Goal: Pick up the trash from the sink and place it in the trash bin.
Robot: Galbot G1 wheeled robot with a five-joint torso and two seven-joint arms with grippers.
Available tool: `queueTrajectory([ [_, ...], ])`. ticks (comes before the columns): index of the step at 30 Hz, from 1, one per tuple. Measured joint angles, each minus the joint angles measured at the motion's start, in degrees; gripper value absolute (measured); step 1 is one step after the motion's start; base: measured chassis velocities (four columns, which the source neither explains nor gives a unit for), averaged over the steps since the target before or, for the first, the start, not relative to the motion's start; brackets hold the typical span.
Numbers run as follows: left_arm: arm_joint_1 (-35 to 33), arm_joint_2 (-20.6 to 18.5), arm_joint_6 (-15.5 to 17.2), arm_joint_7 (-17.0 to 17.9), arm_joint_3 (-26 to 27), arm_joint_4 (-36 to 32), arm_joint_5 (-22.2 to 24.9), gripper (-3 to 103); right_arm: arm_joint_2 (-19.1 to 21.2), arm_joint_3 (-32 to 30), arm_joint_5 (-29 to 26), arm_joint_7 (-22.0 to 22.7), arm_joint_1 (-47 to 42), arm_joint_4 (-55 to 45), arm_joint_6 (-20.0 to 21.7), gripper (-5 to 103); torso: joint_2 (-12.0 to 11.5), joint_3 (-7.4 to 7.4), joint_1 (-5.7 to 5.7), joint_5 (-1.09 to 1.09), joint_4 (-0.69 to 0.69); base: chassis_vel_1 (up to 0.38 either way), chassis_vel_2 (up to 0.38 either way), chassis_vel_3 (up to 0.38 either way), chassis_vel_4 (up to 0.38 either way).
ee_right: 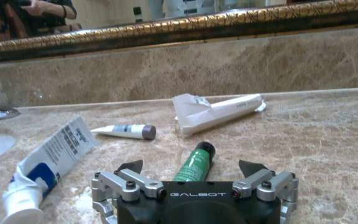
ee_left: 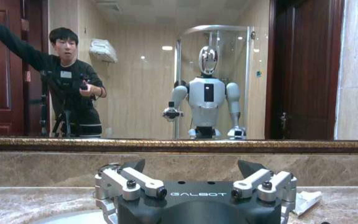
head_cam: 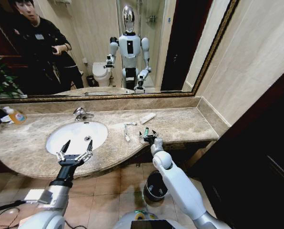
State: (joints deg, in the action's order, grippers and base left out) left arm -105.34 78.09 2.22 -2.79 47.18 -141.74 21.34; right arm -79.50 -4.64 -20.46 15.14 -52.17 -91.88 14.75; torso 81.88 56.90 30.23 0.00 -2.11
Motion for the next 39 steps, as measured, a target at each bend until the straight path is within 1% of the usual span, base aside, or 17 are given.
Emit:
queueTrajectory([
  [1, 0.0, 0.0, 0.0, 0.0, 0.0, 0.0, 0.0, 100, 0.0, 0.0, 0.0, 0.0, 0.0, 0.0, 0.0, 101, 0.0, 0.0, 0.0, 0.0, 0.0, 0.0, 0.0, 0.0, 0.0],
  [3, 0.0, 0.0, 0.0, 0.0, 0.0, 0.0, 0.0, 100, 0.2, 0.0, 0.0, 0.0, 0.0, 0.3, -0.2, 94, 0.0, 0.0, 0.0, 0.0, 0.0, 0.0, 0.0, 0.0, 0.0],
  [5, 0.0, 0.0, 0.0, 0.0, 0.0, 0.0, 0.0, 100, 0.4, 0.0, 0.0, 0.0, 0.0, 0.4, -0.3, 94, 0.0, 0.0, 0.0, 0.0, 0.0, 0.0, 0.0, 0.0, 0.0],
  [8, 0.0, 0.0, 0.0, 0.0, 0.0, 0.0, 0.0, 100, 1.0, -0.1, 0.0, -0.3, -0.2, 0.7, -0.7, 79, 0.0, 0.0, 0.0, 0.0, 0.0, 0.0, 0.0, 0.0, 0.0],
  [10, 0.0, 0.0, 0.0, 0.0, 0.0, 0.0, 0.0, 100, 1.0, -0.1, 0.0, -0.3, -0.2, 0.7, -0.9, 79, 0.0, 0.0, 0.0, 0.0, 0.0, 0.0, 0.0, 0.0, 0.0],
  [11, 0.0, 0.0, 0.0, 0.0, 0.0, 0.0, 0.0, 100, 1.2, -0.1, -0.1, -0.3, -0.2, 0.8, -1.0, 73, 0.0, 0.0, 0.0, 0.0, 0.0, 0.0, 0.0, 0.0, 0.0],
  [12, 0.0, 0.0, 0.0, 0.0, 0.0, 0.0, 0.0, 100, 1.4, -0.1, -0.1, -0.3, -0.3, 0.8, -1.1, 73, 0.0, 0.0, 0.0, 0.0, 0.0, 0.0, 0.0, 0.0, 0.0],
  [13, 0.0, 0.0, 0.0, 0.0, 0.0, 0.0, 0.0, 100, 1.4, -0.1, -0.1, -0.4, -0.4, 0.8, -1.2, 61, 0.0, 0.0, 0.0, 0.0, 0.0, 0.0, 0.0, 0.0, 0.0],
  [14, 0.0, 0.0, 0.0, 0.0, 0.0, 0.0, 0.0, 100, 1.4, -0.1, -0.1, -0.4, -0.4, 0.8, -1.2, 61, 0.0, 0.0, 0.0, 0.0, 0.0, 0.0, 0.0, 0.0, 0.0],
  [16, 0.0, 0.0, 0.0, 0.0, 0.0, 0.0, 0.0, 100, 1.6, -0.1, -0.1, -0.4, -0.6, 0.7, -1.3, 50, 0.0, -0.01, -0.01, 0.0, 0.0, 0.0, 0.0, 0.0, 0.0],
  [17, 0.0, 0.0, 0.0, 0.0, 0.0, 0.0, 0.0, 100, 1.6, -0.1, -0.1, -0.4, -0.6, 0.7, -1.3, 50, 0.0, -0.01, -0.01, 0.0, 0.0, 0.0, 0.0, 0.0, 0.0],
  [21, 0.0, 0.0, 0.0, 0.0, 0.0, 0.0, 0.0, 100, 1.8, 0.0, 0.0, -0.8, -1.1, 0.4, -1.5, 29, 0.0, -0.01, -0.01, 0.0, 0.0, 0.0, 0.0, 0.0, 0.0],
  [22, 0.0, 0.0, 0.0, 0.0, 0.0, 0.0, 0.0, 100, 1.8, 0.0, 0.0, -0.8, -1.1, 0.4, -1.5, 29, 0.0, -0.01, -0.01, 0.0, 0.0, 0.0, 0.0, 0.0, 0.0],
  [24, 0.0, 0.0, 0.0, 0.0, 0.0, 0.0, 0.0, 100, 1.8, -0.1, 0.3, -1.2, -1.5, 0.3, -1.8, 21, 0.0, -0.01, -0.01, 0.0, 0.0, 0.0, 0.0, 0.0, 0.0],
  [25, 0.0, 0.0, 0.0, 0.0, 0.0, 0.0, 0.0, 100, 1.8, -0.1, 0.3, -1.2, -1.5, 0.3, -1.8, 21, 0.0, -0.01, -0.01, 0.0, 0.0, 0.0, 0.0, 0.0, 0.0],
  [30, 0.0, 0.0, 0.0, 0.0, 0.0, 0.0, 0.0, 100, 2.2, -0.5, 0.5, -1.3, -2.7, -1.6, -2.2, 13, 0.0, 0.0, -0.01, 0.02, 0.0, 0.0, 0.0, 0.0, 0.0],
  [39, 0.0, 0.0, 0.0, 0.0, 0.0, 0.0, 0.0, 100, 5.7, -2.4, 3.3, -2.3, -6.6, -8.0, -4.5, 13, 0.0, 0.0, 0.0, 0.01, 0.0, 0.0, 0.0, 0.0, 0.0],
])
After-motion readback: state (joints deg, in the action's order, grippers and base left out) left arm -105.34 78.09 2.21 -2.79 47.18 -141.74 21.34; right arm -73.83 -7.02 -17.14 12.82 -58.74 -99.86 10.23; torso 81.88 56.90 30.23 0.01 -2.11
